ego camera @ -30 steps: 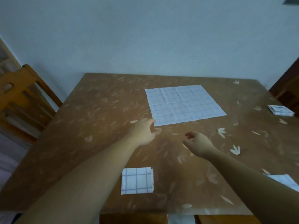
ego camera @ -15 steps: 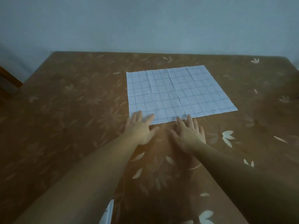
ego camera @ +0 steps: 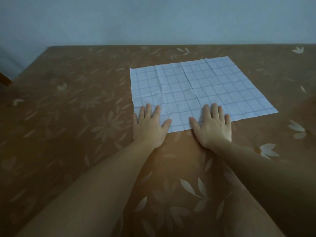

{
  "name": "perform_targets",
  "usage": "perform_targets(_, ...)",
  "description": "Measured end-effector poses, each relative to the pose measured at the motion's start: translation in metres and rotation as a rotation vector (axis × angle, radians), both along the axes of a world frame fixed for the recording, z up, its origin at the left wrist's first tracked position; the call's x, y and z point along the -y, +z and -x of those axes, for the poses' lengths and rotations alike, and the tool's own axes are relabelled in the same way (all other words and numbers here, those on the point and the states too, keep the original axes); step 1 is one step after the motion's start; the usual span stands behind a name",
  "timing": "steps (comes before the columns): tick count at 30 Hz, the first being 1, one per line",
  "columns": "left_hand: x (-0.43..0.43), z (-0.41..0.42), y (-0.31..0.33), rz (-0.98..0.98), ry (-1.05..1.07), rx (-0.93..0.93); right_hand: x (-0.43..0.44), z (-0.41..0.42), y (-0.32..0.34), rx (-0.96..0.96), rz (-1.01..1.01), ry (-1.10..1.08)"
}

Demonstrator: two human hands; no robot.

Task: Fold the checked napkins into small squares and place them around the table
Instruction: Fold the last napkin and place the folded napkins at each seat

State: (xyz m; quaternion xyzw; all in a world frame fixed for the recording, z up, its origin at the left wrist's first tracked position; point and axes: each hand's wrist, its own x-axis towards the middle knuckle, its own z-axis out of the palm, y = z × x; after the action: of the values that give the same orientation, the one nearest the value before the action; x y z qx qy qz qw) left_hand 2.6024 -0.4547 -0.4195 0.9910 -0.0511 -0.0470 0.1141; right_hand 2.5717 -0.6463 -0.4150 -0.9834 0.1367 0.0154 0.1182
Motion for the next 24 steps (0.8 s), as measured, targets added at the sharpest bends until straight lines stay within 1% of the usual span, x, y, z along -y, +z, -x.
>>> perform_targets(7,-0.001,0.018,0.005,0.158,0.012,0.233,-0.005,0.016,0.001,0.008,0.005,0.080)
perform_targets(9,-0.005,0.028,0.016,0.182,0.025,0.252,-0.009,0.027,0.005,-0.018,-0.005,0.095)
perform_targets(11,-0.008,0.039,0.026,0.170,0.025,0.226,-0.017,0.042,0.011,0.003,-0.031,0.120)
perform_targets(14,-0.011,0.062,0.041,0.206,0.020,0.176,-0.037,0.069,0.022,0.101,-0.065,0.222)
perform_targets(17,-0.016,0.086,0.057,0.304,0.008,0.089,-0.061,0.089,0.033,0.141,-0.114,0.365)
perform_targets(19,-0.023,0.099,0.067,0.412,0.009,0.028,-0.073,0.098,0.039,0.199,-0.151,0.413)
perform_targets(21,-0.031,0.114,0.076,0.486,-0.013,-0.011,-0.080,0.105,0.047,0.275,-0.201,0.369)
perform_targets(23,-0.039,0.130,0.085,0.579,-0.057,-0.054,-0.086,0.115,0.062,0.267,-0.270,0.311)
perform_targets(24,-0.045,0.138,0.090,0.657,-0.067,-0.085,-0.087,0.120,0.071,0.247,-0.342,0.256)
